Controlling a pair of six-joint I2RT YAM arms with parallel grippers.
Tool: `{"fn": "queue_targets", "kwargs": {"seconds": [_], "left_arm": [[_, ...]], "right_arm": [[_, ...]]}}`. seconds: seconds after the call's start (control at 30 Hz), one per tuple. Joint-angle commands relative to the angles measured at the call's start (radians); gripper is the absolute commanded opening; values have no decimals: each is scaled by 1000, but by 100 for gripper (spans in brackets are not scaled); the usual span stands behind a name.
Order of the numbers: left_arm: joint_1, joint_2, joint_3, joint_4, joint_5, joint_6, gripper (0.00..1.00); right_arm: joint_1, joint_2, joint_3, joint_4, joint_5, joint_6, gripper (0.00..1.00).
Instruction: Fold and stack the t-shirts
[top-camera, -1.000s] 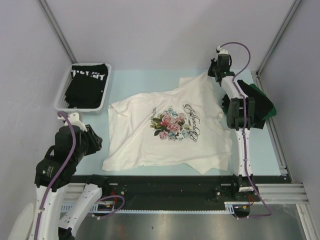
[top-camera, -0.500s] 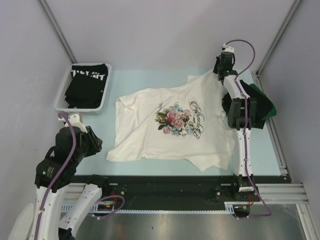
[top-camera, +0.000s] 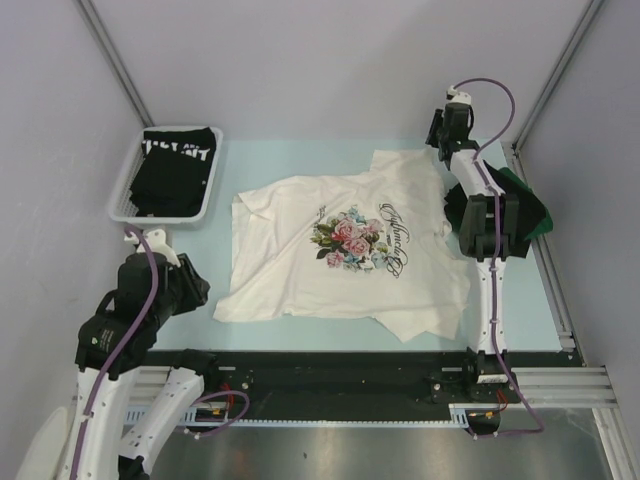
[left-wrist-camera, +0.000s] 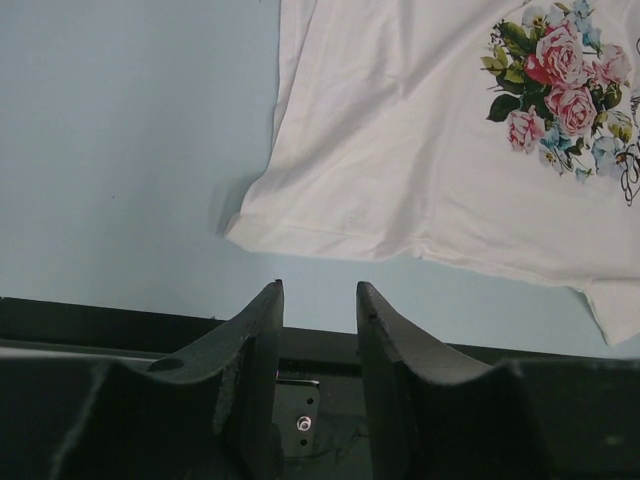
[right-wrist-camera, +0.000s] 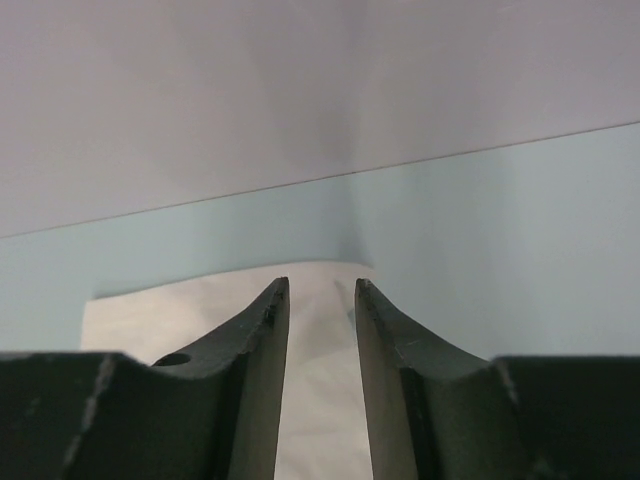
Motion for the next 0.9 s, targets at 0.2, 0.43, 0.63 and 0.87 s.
{"fn": "queue_targets", "kwargs": {"seconds": [0.2,0.43,0.63,0.87], "left_arm": [[-2,-65,-61,121,-81,-56,41],[-2,-106,-88,198,-95,-26,43],[-2,-98,-95,223,-63,10,43],[-2,-103,-102,256,-6,10,44]], "right_arm": [[85,-557,-265,-263,-143,194,57],[256,-950,-718,-431,-79,191,99],[565,-1117,-851,-768,425,329,100],[535,-1170,-1144,-859,389,545,100]]}}
